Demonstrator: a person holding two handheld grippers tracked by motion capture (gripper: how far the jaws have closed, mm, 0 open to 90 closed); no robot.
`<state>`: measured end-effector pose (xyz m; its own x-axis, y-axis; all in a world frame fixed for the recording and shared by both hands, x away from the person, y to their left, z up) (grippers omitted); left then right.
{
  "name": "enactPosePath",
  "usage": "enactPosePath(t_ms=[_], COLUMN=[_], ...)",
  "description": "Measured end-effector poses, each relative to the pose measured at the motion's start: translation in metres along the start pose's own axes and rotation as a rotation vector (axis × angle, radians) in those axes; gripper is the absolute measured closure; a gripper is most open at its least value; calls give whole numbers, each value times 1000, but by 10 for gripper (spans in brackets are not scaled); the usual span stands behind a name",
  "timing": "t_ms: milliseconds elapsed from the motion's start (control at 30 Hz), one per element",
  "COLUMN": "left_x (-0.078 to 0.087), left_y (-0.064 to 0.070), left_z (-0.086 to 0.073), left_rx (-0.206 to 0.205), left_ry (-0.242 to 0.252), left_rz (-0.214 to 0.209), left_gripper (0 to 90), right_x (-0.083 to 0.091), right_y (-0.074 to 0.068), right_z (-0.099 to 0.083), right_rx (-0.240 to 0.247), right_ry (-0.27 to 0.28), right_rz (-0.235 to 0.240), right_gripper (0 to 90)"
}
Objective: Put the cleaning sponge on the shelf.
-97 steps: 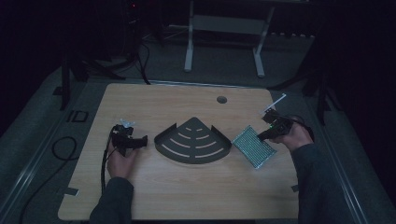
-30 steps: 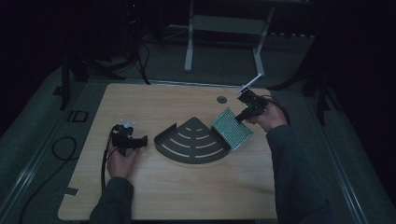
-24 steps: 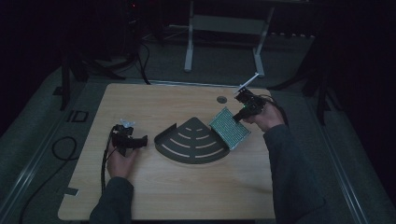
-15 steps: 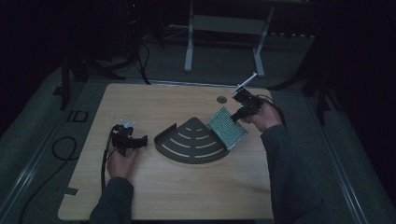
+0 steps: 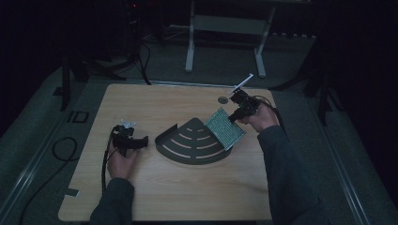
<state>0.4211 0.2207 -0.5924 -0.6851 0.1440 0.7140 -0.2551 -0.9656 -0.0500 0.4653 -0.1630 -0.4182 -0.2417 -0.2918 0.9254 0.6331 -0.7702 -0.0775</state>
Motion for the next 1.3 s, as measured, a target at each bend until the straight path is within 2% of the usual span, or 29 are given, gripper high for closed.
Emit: enactPosePath(t_ms=[500,1300], left_x=[0,0], left_y=[0,0], left_z=[0,0], left_rx=[0,0], left_ry=[0,1], left_rz=[0,2], left_gripper=[85,90], right_x=[-16,-33], right_y=[-7,-14], right_z=[7,9], right_rx=[6,29], right_ry=[8,3], right_rz=[6,17], right_gripper=[896,895])
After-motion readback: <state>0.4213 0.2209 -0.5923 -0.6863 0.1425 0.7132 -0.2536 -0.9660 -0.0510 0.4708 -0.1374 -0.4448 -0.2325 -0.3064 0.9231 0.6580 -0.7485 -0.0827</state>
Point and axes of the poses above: each handheld gripper's, and its own axes: x roughly backward along the jaws, z roughly out of its top, y roughly to its right, the point moved 4 cm from there along -x, roughly forward along the jaws, and after that the axes turned 5 degrees about -x, right-handed, at the moved point
